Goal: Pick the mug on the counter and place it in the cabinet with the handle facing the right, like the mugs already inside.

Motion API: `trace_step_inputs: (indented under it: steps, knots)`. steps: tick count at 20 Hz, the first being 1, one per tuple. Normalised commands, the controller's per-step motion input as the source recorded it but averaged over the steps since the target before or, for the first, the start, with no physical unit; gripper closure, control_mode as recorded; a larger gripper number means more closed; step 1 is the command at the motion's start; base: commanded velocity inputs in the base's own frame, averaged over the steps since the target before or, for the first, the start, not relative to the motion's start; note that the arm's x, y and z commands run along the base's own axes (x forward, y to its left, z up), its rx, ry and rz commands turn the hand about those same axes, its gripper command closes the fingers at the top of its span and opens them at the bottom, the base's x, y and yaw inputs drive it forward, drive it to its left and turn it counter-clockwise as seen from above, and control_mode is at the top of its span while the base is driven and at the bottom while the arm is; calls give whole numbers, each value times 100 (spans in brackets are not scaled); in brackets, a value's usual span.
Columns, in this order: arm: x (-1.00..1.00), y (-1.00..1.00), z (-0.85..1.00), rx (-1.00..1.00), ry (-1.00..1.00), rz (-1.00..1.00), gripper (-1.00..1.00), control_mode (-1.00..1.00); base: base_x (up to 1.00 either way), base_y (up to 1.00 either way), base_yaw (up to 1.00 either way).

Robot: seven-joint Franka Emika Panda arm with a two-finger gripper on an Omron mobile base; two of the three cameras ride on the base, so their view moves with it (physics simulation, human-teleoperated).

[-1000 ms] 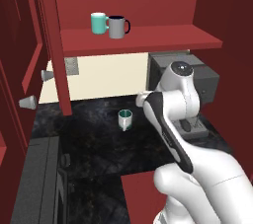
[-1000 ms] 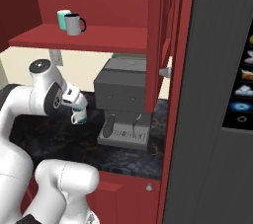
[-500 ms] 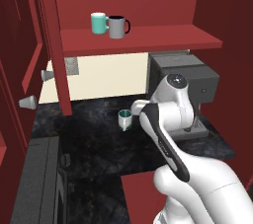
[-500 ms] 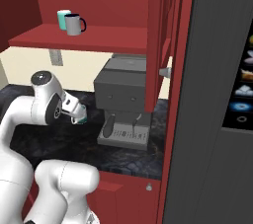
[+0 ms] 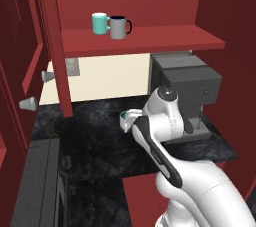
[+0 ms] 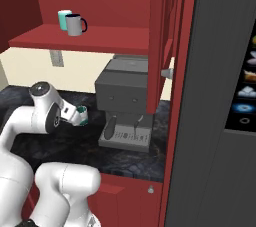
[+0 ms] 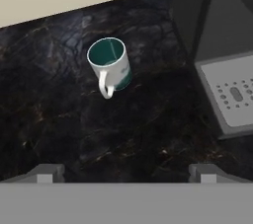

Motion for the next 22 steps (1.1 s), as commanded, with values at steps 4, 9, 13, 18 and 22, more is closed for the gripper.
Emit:
trace_step_inputs:
  steps: [4,9,13,18,22]
  knots:
    - [10,20,-10,0,0,-2,-100,-100,0,0,0]
    - [8,18,-11,0,0,-3,-100,-100,0,0,0]
    - [8,15,-14,-2,0,-5,-100,-100,0,0,0]
    - [9,7,-16,-2,0,-6,-100,-100,0,0,0]
    - [19,0,-14,0,0,-5,-100,-100,0,0,0]
